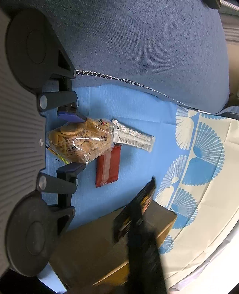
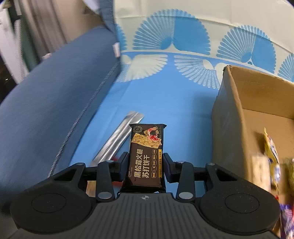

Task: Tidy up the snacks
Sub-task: 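Grasp the clear cracker bag with left tool while right grasps dark brown biscuit pack, then lift the cracker bag and biscuit pack off the bedspread with both tools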

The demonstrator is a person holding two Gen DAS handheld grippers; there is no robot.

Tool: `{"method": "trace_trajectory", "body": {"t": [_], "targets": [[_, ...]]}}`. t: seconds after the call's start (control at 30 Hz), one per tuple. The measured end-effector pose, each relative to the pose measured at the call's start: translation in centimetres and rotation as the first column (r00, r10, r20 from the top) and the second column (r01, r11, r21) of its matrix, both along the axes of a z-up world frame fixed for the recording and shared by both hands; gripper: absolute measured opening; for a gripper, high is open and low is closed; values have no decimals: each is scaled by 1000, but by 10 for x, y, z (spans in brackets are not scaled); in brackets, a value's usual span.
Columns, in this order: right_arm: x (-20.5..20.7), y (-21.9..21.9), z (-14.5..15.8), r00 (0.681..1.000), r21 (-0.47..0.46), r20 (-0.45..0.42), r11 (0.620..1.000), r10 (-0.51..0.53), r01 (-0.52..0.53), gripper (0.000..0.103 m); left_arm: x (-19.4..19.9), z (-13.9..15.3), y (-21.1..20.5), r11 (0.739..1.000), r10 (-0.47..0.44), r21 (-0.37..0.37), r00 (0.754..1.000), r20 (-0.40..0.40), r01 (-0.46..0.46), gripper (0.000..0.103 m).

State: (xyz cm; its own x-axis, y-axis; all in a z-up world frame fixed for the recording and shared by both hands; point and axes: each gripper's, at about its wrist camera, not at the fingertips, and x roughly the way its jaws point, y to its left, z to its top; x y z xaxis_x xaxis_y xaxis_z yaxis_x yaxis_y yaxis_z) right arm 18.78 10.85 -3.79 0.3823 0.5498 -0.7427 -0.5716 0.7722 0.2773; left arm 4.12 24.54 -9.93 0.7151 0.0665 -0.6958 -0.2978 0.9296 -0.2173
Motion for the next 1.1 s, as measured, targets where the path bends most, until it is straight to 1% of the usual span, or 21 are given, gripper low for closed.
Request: {"method": "trace_trajectory", "body": {"t": [0.17, 0.3, 0.33, 0.4, 0.53, 0.6, 0.67, 0.7, 0.73, 0.83, 0.9, 1.1], "targets": [[-49, -27, 9, 998, 20, 32, 999, 47, -48, 41, -4, 4, -2, 1000, 14, 9, 1000, 5, -14, 52], [-92, -41, 4, 997, -3, 25, 997, 71, -71, 41, -7, 8, -5, 1000, 15, 25, 1000, -7, -15, 51], [-100, -42, 1, 997, -8, 30, 997, 76, -76, 41, -8, 9, -7, 1000, 12, 22, 1000, -14, -11, 51], [-111, -47, -8, 996, -23, 35, 997, 76, -76, 41, -12, 10, -7, 1000, 3, -12, 999, -39, -3, 51], [-118, -55, -35, 999, -40, -18, 998, 44, -45, 41, -19, 7, -9, 996, -35, -90, 994, -105, 26, 52], [-118, -54, -44, 998, -51, -44, 998, 43, -45, 41, -19, 7, -12, 996, -42, -89, 991, -124, 32, 52], [-118, -50, -48, 998, -53, -46, 997, 51, -54, 41, -17, 5, -14, 996, -49, -81, 990, -135, 38, 53], [-118, -48, -48, 998, -55, -35, 997, 52, -54, 44, -15, 3, -16, 996, -51, -80, 988, -147, 40, 56], [-119, -48, -48, 998, -55, -26, 997, 56, -58, 50, -13, 2, -16, 996, -52, -81, 986, -157, 40, 61], [-119, -49, -49, 998, -43, -29, 997, 58, -60, 57, -10, -2, -18, 996, -49, -78, 983, -175, 36, 66], [-118, -49, -52, 998, -39, -39, 997, 58, -59, 59, -8, -3, -18, 996, -51, -78, 983, -178, 37, 68], [-115, -48, -58, 997, -38, -49, 997, 63, -65, 60, -6, -4, -18, 996, -52, -83, 981, -185, 37, 72]]}}
